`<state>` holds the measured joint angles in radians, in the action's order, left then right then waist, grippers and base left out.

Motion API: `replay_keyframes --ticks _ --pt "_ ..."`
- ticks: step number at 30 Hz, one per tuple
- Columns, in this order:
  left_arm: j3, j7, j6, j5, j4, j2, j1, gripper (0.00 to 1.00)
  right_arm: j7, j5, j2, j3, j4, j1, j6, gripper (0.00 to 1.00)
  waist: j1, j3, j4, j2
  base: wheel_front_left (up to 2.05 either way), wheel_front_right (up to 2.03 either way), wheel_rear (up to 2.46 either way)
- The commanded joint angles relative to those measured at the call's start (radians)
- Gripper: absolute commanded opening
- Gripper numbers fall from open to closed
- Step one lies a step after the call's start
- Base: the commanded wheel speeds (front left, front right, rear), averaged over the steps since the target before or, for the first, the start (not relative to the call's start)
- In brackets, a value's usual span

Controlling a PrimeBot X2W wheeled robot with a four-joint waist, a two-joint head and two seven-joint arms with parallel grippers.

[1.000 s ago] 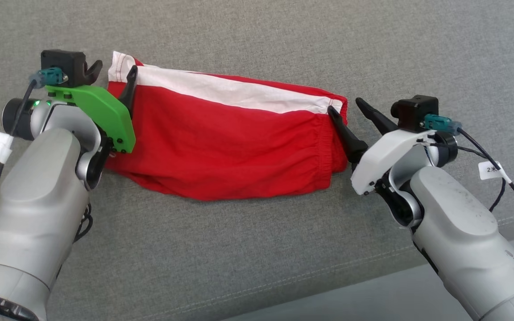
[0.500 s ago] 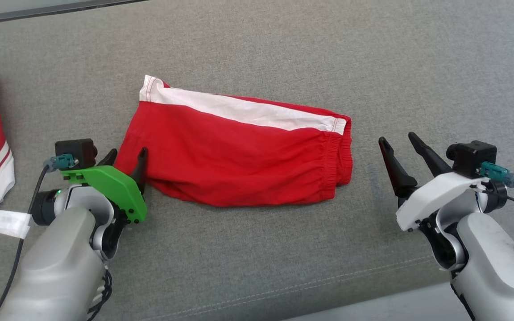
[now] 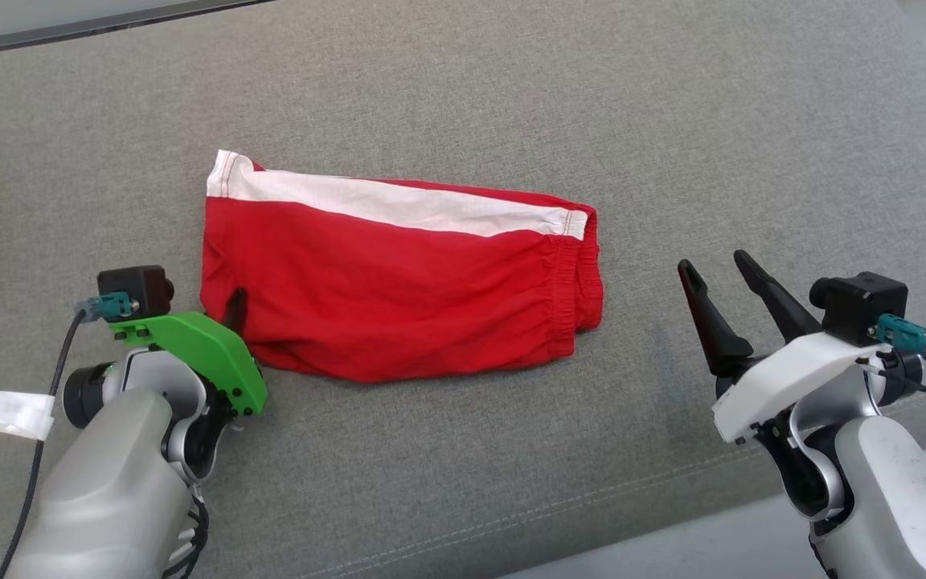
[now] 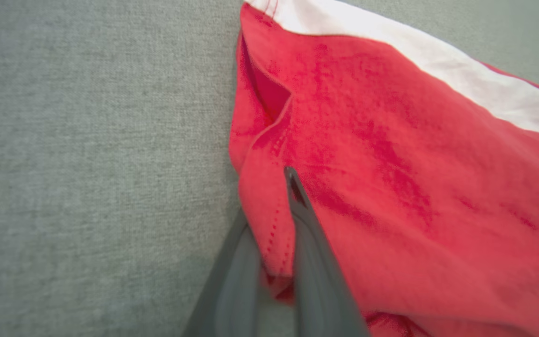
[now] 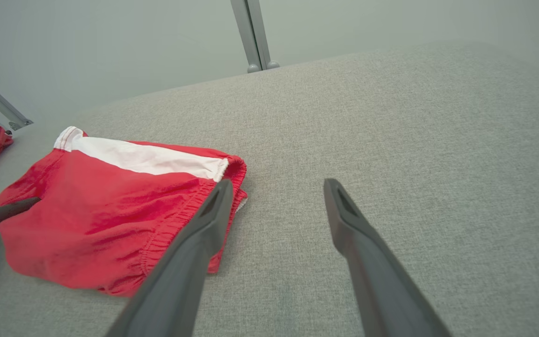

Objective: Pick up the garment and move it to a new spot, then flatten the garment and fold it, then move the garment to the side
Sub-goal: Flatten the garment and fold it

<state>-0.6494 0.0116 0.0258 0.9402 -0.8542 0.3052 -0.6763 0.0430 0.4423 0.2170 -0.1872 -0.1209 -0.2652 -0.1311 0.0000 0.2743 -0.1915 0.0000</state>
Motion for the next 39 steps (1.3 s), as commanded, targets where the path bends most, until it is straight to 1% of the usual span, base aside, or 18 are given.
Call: replay_keyframes --ticks 1,3,7,12,18,23,28,29,30,35,37,39 --pt "-0.006 0.005 -0.004 0.003 -0.003 -0.005 0.031 0.00 0.004 -0.008 -0.004 0.009 0.010 0.017 0.001 1.00 0.0000 -0.007 0.007 0.0000 0.00 0.00 0.00" --pt "-0.001 0.018 -0.012 0.004 0.005 0.001 0.040 0.00 0.007 -0.016 -0.011 0.023 0.022 0.027 0.001 1.00 0.0000 -0.015 0.017 0.0000 0.00 0.00 0.00" --pt "0.012 0.051 -0.033 0.018 0.042 -0.010 0.082 0.00 0.018 -0.024 -0.022 0.046 0.029 0.049 0.001 1.00 0.0000 -0.039 0.051 0.0000 0.00 0.00 0.00" --pt "0.011 0.085 -0.067 0.030 0.142 -0.028 0.176 0.00 0.042 -0.030 -0.031 0.089 0.017 0.071 0.001 1.00 0.0000 -0.071 0.104 0.0000 0.00 0.00 0.00" --pt "-0.007 0.103 -0.139 0.023 0.291 -0.044 0.290 0.00 0.104 -0.042 -0.037 0.139 -0.022 0.060 0.001 1.00 0.0000 -0.100 0.164 0.0000 0.00 0.00 0.00" --pt "-0.010 0.110 -0.206 0.019 0.378 -0.045 0.349 0.00 0.151 -0.043 -0.036 0.141 -0.052 0.035 0.001 1.00 0.0000 -0.117 0.188 0.0000 0.00 0.00 0.00" --pt "-0.018 0.101 -0.240 0.019 0.425 -0.041 0.389 0.00 0.185 -0.027 -0.053 0.139 -0.087 0.023 0.001 1.00 0.0000 -0.135 0.196 0.0000 0.00 0.00 0.00" --pt "-0.019 0.107 -0.245 0.014 0.430 -0.039 0.393 0.60 0.195 -0.016 -0.063 0.139 -0.095 0.020 0.001 1.00 0.0000 -0.140 0.196 0.0000 0.00 0.00 0.00" --pt "-0.020 0.112 -0.249 0.008 0.434 -0.037 0.396 1.00 0.205 -0.005 -0.072 0.142 -0.105 0.018 0.001 1.00 0.0000 -0.143 0.197 0.0000 0.00 0.00 0.00" --pt "-0.032 0.144 -0.274 -0.037 0.446 -0.009 0.398 1.00 0.274 0.011 -0.077 0.132 -0.149 0.004 0.000 1.00 0.0000 -0.166 0.214 0.0000 0.00 0.00 0.00" --pt "-0.031 0.156 -0.286 -0.051 0.469 0.006 0.403 1.00 0.330 0.027 -0.076 0.136 -0.175 -0.017 0.000 1.00 0.0000 -0.177 0.236 0.0000 0.00 0.00 0.00" --pt "-0.029 0.162 -0.295 -0.056 0.498 0.020 0.405 1.00 0.363 0.027 -0.065 0.139 -0.193 -0.034 0.000 1.00 0.0000 -0.181 0.254 0.0000 0.00 0.00 0.00"
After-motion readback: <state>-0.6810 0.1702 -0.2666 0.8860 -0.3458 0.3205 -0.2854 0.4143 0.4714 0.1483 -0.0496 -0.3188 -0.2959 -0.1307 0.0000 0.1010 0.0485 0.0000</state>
